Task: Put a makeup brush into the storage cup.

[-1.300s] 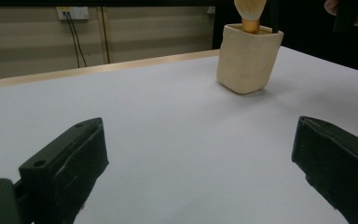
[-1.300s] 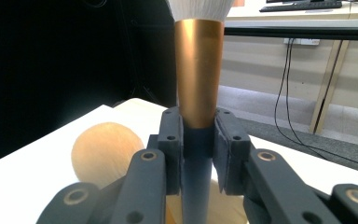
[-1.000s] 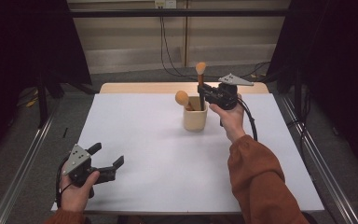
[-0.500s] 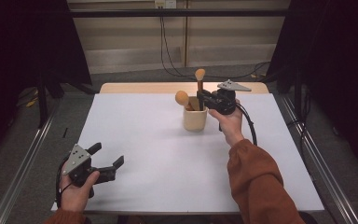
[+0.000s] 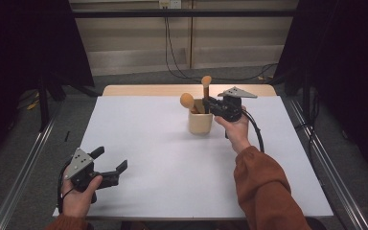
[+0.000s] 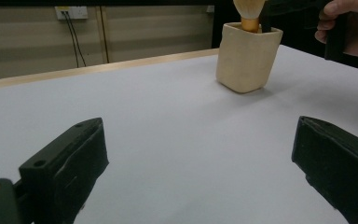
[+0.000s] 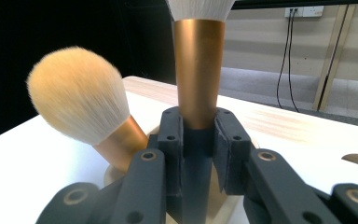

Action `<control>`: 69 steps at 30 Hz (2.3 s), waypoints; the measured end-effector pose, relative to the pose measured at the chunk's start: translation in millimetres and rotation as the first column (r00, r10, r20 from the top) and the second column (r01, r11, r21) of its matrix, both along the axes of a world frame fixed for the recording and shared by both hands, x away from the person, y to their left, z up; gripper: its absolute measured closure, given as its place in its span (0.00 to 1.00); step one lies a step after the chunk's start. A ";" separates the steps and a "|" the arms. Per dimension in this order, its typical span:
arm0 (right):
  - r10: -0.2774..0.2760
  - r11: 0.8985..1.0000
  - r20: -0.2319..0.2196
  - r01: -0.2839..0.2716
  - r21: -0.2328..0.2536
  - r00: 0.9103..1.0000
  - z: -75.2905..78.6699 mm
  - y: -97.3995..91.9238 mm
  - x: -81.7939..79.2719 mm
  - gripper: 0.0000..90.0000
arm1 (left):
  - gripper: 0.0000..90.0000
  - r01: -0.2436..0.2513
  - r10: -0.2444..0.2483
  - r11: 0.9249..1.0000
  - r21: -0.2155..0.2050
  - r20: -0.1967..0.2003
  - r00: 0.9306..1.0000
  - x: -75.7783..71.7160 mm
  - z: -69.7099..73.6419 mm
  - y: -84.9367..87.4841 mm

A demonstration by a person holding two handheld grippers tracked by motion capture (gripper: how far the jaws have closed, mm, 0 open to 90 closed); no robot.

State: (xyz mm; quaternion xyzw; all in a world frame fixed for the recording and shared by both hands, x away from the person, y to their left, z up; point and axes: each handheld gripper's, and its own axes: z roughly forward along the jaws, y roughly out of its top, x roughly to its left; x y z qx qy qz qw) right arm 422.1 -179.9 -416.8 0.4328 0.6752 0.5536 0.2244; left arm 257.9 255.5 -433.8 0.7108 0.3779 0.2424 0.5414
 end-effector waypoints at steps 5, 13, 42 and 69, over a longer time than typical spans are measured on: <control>-0.002 1.000 -0.004 0.002 -0.003 1.000 -2.1 -0.5 -0.6 0.84 | 0.04 0.000 0.000 1.000 0.000 0.001 1.000 -0.3 0.2 0.0; -0.004 1.000 -0.017 0.004 -0.013 1.000 -6.0 -3.9 -3.0 0.83 | 0.04 0.003 -0.003 1.000 0.003 0.003 1.000 0.1 0.3 -0.1; -0.026 0.998 -0.030 0.024 -0.052 0.999 -6.8 -11.9 -7.3 0.19 | 0.04 0.001 -0.001 1.000 0.008 -0.008 1.000 5.4 -0.9 -2.8; -0.114 0.992 0.014 0.115 -0.055 0.993 -2.0 -31.3 -47.1 0.01 | 0.04 0.000 0.000 1.000 -0.010 0.003 1.000 -2.1 0.5 0.4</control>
